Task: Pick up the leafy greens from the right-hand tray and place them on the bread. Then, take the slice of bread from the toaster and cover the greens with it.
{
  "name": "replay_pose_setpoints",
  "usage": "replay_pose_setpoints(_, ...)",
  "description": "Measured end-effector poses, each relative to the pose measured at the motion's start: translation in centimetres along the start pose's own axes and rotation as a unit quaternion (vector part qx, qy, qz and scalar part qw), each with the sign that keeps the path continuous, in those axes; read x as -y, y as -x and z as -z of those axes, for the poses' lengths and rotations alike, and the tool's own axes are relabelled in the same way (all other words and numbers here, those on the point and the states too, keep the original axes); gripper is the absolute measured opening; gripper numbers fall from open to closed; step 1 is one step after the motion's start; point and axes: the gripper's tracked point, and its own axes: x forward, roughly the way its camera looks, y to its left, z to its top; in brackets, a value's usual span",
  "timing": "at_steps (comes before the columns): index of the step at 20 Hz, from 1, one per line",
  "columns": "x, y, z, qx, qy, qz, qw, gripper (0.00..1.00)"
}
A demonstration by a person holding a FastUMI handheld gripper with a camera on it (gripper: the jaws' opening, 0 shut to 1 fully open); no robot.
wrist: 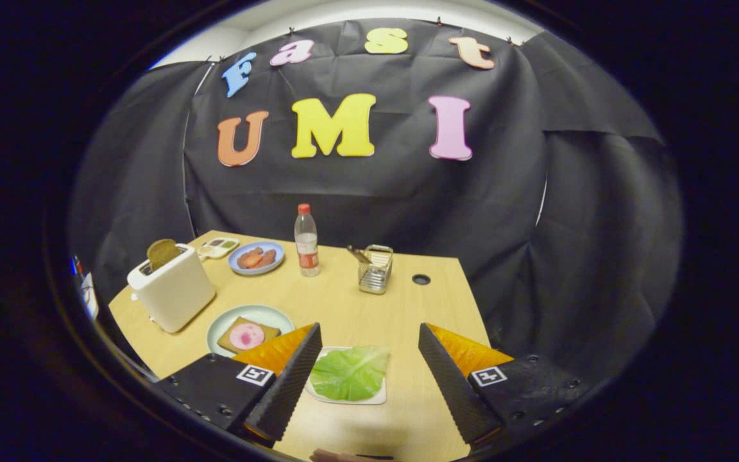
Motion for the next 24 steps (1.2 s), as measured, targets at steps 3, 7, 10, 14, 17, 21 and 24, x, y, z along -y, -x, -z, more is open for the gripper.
replay_pose_setpoints(3,0.5,-3.2,2.8,-0.042,-0.019,-0.015,0.999,0.96)
replay_pose_setpoints(7,0.6,-6.8,5.4,-0.090,-0.049,-0.020,0.995,0.95)
replay_pose_setpoints(10,0.4,-9.2,6.9,-0.124,-0.069,-0.019,0.990,0.94)
replay_pose_setpoints(14,0.3,-11.7,9.5,-0.184,-0.095,0.002,0.978,0.84)
replay_pose_setpoints(17,0.1,-12.8,11.4,-0.217,-0.117,0.016,0.969,0.78)
replay_pose_setpoints(21,-1.4,-13.3,11.8,-0.224,-0.127,-0.008,0.966,0.77)
replay_pose_setpoints(24,-1.1,-13.8,12.4,-0.239,-0.120,0.020,0.963,0.65)
